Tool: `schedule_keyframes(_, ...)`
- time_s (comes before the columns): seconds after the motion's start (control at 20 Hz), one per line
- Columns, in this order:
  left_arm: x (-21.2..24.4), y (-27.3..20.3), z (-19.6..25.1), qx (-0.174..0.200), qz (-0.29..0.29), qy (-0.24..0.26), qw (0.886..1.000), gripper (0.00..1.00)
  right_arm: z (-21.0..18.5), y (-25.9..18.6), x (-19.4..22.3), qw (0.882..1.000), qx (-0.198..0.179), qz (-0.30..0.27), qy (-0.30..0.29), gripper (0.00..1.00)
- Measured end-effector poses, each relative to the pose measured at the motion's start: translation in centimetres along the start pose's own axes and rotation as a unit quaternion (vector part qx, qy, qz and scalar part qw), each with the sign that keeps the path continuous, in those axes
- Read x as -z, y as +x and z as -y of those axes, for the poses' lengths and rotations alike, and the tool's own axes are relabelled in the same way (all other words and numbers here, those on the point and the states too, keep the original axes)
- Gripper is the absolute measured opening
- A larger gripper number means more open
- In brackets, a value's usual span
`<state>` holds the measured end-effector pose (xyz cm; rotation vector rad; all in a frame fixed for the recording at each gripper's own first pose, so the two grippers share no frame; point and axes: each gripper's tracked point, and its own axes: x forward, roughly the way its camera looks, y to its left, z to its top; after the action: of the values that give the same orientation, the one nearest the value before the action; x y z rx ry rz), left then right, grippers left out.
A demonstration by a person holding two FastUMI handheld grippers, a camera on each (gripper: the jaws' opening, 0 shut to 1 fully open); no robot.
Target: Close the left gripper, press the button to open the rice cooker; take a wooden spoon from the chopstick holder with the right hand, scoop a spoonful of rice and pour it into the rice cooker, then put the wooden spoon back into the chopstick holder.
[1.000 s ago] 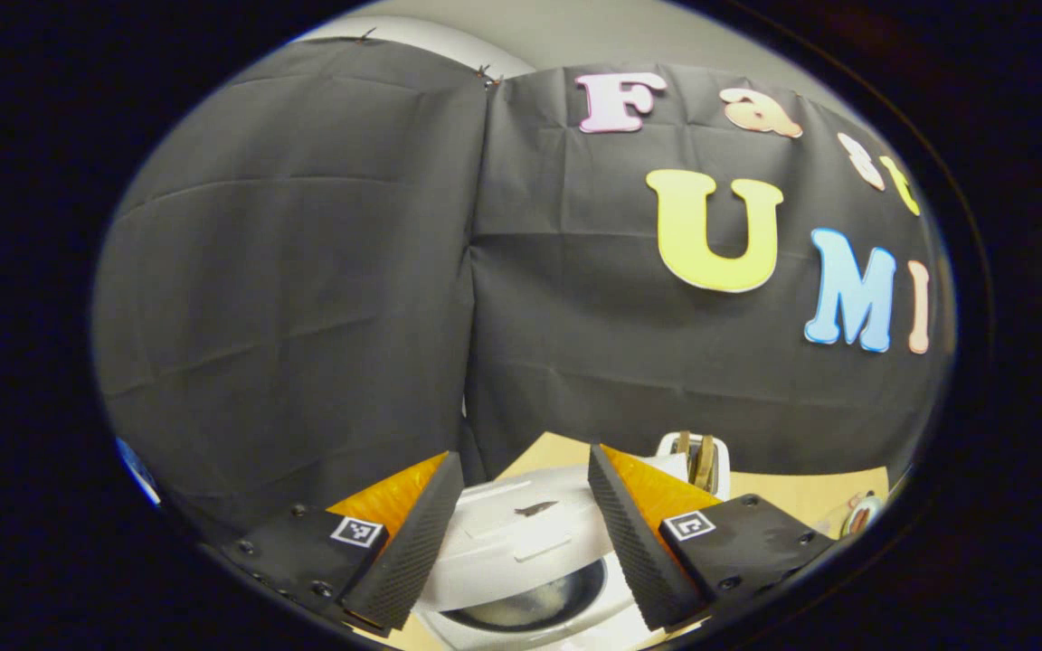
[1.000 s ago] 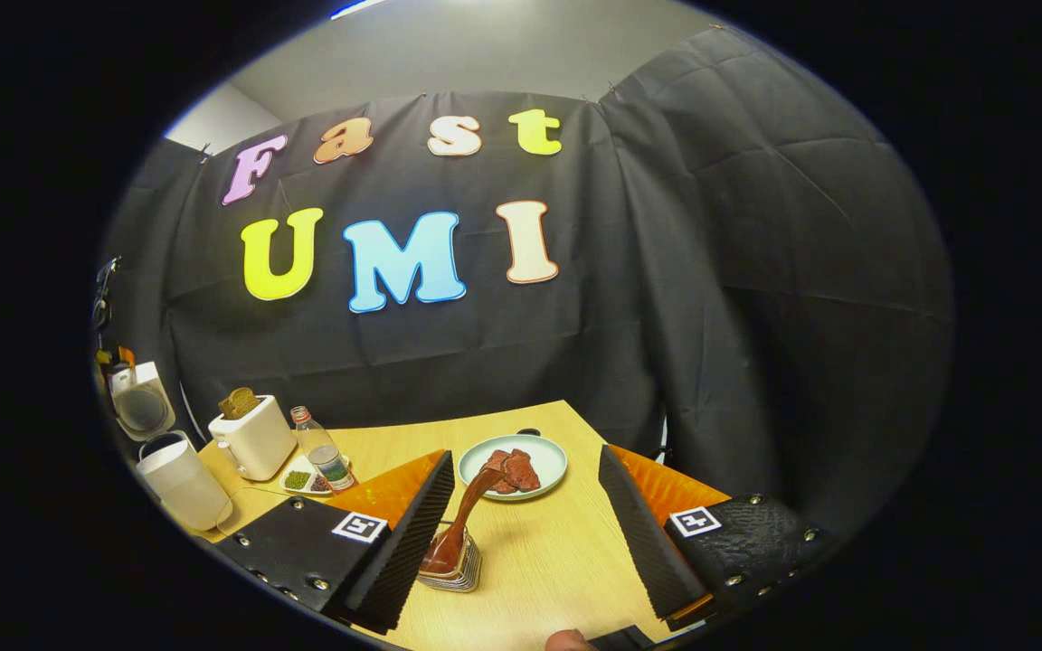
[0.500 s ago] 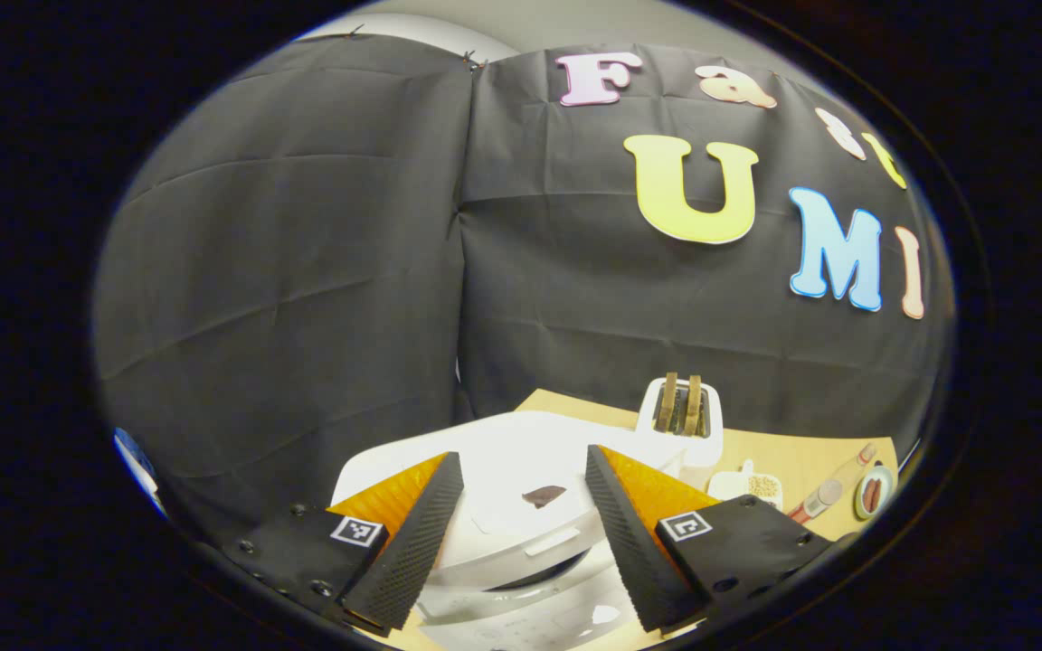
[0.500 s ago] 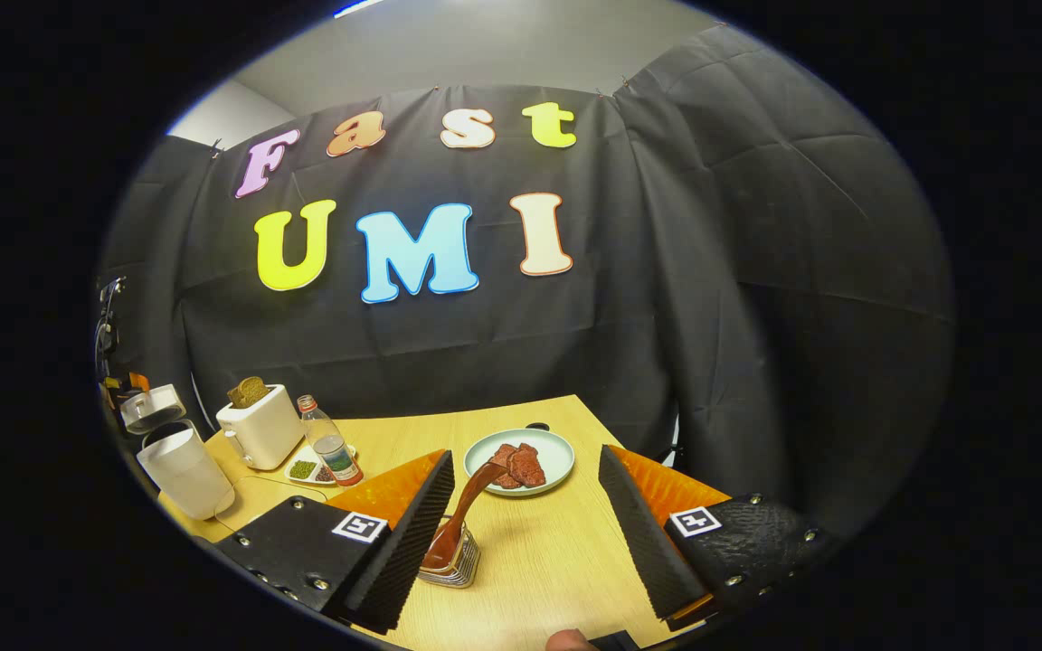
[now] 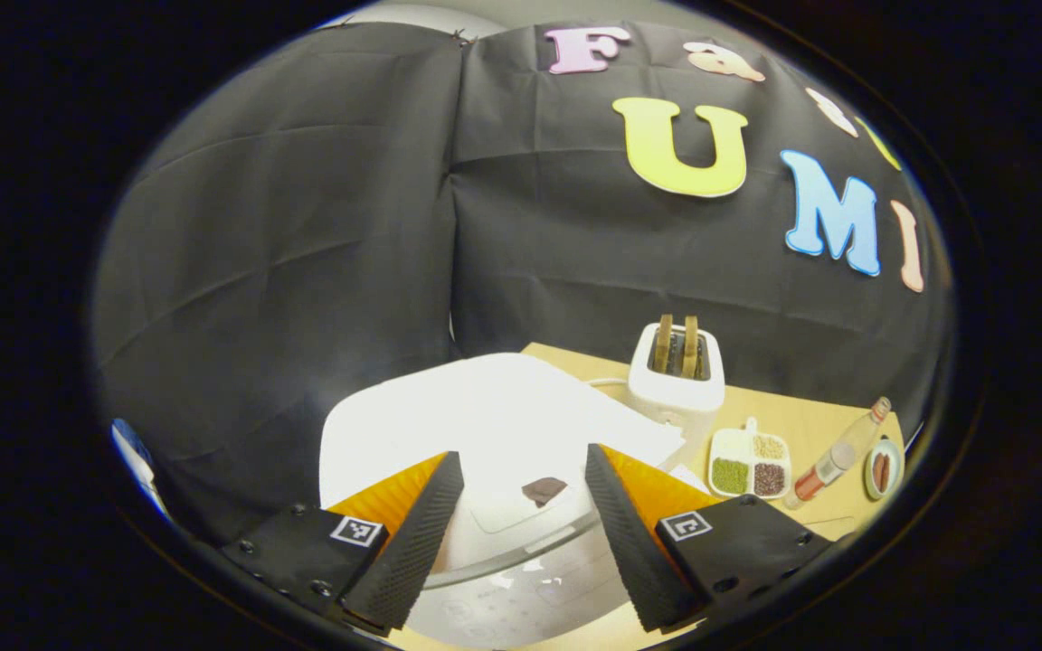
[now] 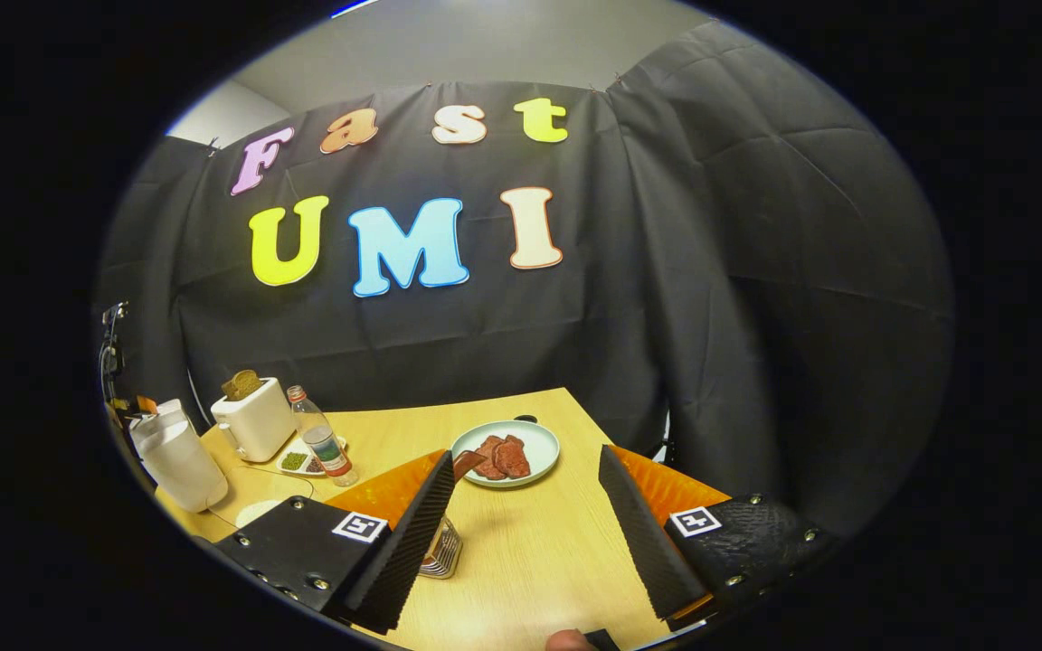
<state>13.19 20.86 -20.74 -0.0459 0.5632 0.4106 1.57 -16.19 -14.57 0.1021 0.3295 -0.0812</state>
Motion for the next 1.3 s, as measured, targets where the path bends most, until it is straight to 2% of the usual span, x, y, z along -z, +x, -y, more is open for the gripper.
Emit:
schedule_keyframes(0.15, 1.6, 0.4, 0.5, 0.002, -0.016, 0.024, 1.000, 0.96, 0.3, -0.3, 0.2, 1.000, 0.002, -0.001, -0.004, 0.98)
schedule_keyframes(0.35, 1.8, 0.4, 0.4, 0.000, -0.012, -0.002, 1.000, 0.99, -0.7, -0.2, 0.0, 1.000, -0.001, 0.003, -0.010, 0.98)
schedule_keyframes(0.55, 1.5, 0.0, 0.8, 0.016, 0.000, 0.005, 1.000, 0.98, -4.2, -0.3, -1.2, 1.000, -0.027, 0.008, 0.013, 0.98)
schedule_keyframes(0.65, 0.7, -0.9, 1.7, 0.033, 0.019, -0.006, 0.999, 0.99, -6.5, -0.4, -2.7, 0.999, -0.043, 0.023, 0.013, 0.98)
schedule_keyframes(0.75, -1.1, -2.8, 2.5, 0.045, 0.061, 0.012, 0.997, 0.98, -8.5, -0.7, -4.3, 0.998, -0.056, 0.038, 0.002, 0.98)
schedule_keyframes(0.95, -5.6, -9.2, 5.5, 0.094, 0.153, 0.047, 0.983, 0.97, -11.7, -2.0, -7.3, 0.995, -0.066, 0.072, -0.017, 0.98)
schedule_keyframes(1.1, -7.0, -14.3, 7.6, 0.139, 0.191, 0.035, 0.971, 0.97, -14.7, -3.3, -9.4, 0.991, -0.083, 0.100, -0.005, 0.98)
schedule_keyframes(1.3, -7.3, -20.9, 9.6, 0.186, 0.235, 0.029, 0.953, 0.99, -17.7, -5.2, -11.2, 0.986, -0.088, 0.137, -0.022, 0.98)
